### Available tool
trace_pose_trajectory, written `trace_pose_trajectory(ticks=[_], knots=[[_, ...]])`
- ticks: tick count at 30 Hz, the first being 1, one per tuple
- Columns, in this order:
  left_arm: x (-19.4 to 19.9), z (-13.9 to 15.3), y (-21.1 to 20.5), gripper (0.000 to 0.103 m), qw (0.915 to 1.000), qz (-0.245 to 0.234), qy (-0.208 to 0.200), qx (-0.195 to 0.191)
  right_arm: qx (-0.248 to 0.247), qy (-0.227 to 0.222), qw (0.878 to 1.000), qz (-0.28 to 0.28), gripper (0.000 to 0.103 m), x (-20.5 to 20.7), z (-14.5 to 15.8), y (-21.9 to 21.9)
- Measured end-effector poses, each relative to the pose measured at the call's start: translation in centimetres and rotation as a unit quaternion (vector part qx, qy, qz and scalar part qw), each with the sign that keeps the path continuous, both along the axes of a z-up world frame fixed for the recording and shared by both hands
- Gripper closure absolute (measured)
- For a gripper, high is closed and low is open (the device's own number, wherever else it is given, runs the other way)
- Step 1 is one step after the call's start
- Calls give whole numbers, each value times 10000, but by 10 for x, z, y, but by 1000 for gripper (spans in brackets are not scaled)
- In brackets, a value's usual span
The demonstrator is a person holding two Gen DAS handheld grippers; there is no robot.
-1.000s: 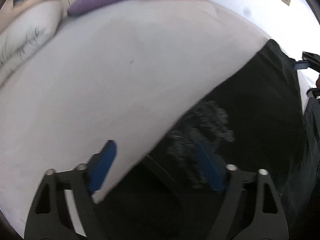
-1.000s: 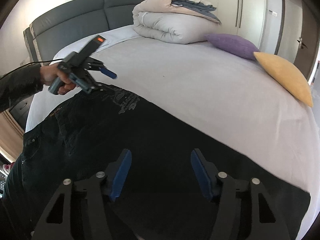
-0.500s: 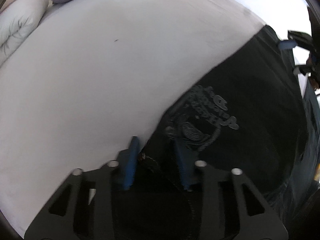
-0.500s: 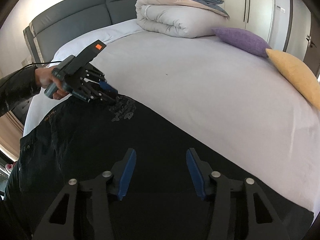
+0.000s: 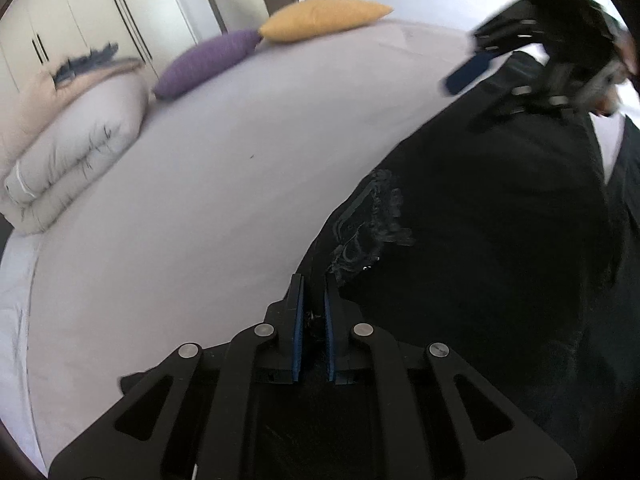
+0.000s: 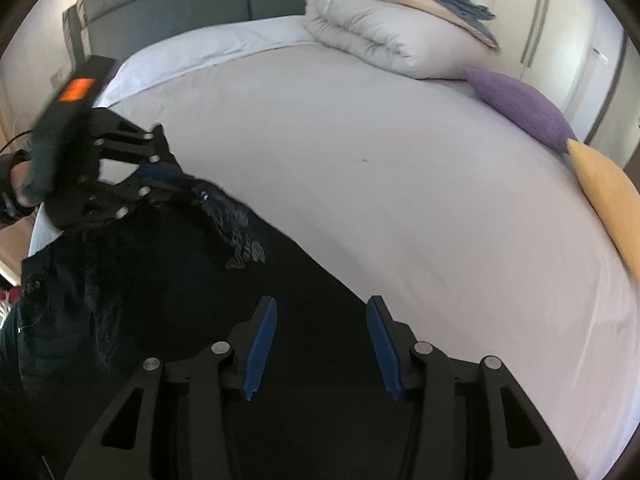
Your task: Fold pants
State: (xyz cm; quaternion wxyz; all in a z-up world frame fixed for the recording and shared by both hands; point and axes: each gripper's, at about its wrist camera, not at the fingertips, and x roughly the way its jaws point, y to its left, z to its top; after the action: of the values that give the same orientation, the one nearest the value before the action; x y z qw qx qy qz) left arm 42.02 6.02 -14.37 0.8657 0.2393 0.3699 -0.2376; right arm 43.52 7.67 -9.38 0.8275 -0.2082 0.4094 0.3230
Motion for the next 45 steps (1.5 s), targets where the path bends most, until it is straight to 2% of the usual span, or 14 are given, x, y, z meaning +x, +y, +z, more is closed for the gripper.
trace_pose_trajectory(ticks=[7, 9, 11, 12, 22, 27, 30, 33, 34, 36, 37, 39, 41, 45], knots=[[-15, 5, 1, 96, 9994, -41, -337, -93, -436, 101, 9984, 356, 56, 11, -18, 48], [-15, 4, -5, 96, 9994, -63, -326, -104, -509, 190, 9978, 373, 77, 14, -21, 55], [-41, 12, 22, 96, 9993, -55, -339, -128, -465, 238, 9980, 343, 92, 13, -18, 59], [-41, 12, 23, 96, 9993, -29, -333, -165, -430, 252, 9982, 333, 94, 11, -17, 59], [-65, 34, 36, 96, 9984, 119, -220, -512, 151, 607, 9971, -424, 96, -21, -6, 69], [-98, 40, 47, 96, 9975, 229, -110, -664, 241, 545, 9982, -80, 96, -73, -7, 97], [-126, 38, 53, 96, 9976, 216, -96, -655, -92, 211, 9997, 126, 96, -112, -7, 108], [-162, 37, 61, 96, 9976, 89, -85, -679, -716, -324, 9957, 485, 96, -164, -12, 120], [-180, 36, 63, 96, 9978, -42, -134, -647, -1090, -612, 9900, 659, 96, -185, -17, 125], [-204, 30, 63, 95, 9985, -205, -178, -471, -2029, -1310, 9638, 1129, 97, -231, -37, 129], [-218, 25, 61, 95, 9986, -343, -191, -359, -2567, -1694, 9408, 1424, 97, -259, -52, 133], [-241, 13, 54, 95, 9984, -535, -127, -154, -3070, -1988, 9150, 1702, 97, -290, -70, 135], [-261, 0, 49, 95, 9978, -662, -49, 32, -3291, -2106, 9023, 1824, 97, -313, -80, 137], [-292, -11, 48, 95, 9964, -821, -18, 188, -3496, -2289, 8866, 1985, 97, -344, -87, 137]])
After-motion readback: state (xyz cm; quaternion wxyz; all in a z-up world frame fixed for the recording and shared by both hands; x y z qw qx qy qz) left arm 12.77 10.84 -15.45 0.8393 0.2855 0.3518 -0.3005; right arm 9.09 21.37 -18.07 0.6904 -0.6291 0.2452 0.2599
